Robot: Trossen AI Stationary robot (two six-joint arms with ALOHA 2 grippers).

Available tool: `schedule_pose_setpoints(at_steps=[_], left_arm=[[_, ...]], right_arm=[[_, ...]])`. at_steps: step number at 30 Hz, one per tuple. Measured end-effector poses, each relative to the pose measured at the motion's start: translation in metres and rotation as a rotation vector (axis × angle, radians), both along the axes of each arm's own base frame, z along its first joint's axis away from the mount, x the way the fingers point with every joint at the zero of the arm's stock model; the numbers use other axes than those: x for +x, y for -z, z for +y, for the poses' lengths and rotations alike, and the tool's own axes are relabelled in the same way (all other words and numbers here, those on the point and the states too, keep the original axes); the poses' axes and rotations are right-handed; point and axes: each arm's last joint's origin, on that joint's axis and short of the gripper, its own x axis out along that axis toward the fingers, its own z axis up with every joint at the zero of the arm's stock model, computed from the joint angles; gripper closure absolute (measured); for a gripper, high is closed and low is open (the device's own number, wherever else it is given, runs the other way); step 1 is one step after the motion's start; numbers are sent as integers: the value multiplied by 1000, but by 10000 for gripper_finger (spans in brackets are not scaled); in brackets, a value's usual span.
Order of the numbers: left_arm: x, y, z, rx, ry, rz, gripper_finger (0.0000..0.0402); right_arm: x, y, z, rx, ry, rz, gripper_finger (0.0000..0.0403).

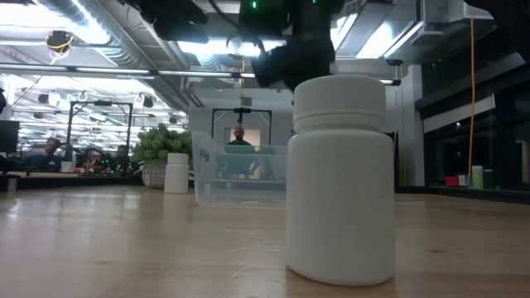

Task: Pick and place pill bottles into a basket
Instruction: Put the white medicine bottle into the transparent bin

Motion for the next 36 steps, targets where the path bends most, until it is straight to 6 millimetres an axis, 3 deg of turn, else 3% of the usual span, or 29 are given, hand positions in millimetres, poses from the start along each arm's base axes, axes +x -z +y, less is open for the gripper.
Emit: schedule_pose_setpoints(at_steps=[3, 7, 10, 13, 19, 22, 28, 36], left_arm=[[0, 0, 0, -5, -2, -1, 17], [0, 0, 0, -5, -2, -1, 17], [0, 0, 0, -5, -3, -1, 17], [0, 0, 0, -26, -15, -7, 17], [-1, 2, 0, -40, -36, 11, 17], [-2, 3, 2, -17, -85, 23, 17], [-3, 2, 5, 33, -189, 22, 17], [-4, 2, 7, 66, -284, 15, 17]], right_arm=[[0, -26, 0, -67, 1, -6, 51], [-7, -58, -8, -280, -48, 23, 51], [-16, -74, -29, -388, -47, 37, 54], [-31, -79, -62, -368, 0, 56, 62], [-83, -79, -144, -297, 168, 36, 69], [-107, -73, -170, -221, 218, -57, 69], [-145, -49, -197, -224, 307, -64, 69], [-156, -10, -207, -218, 325, -22, 69]])
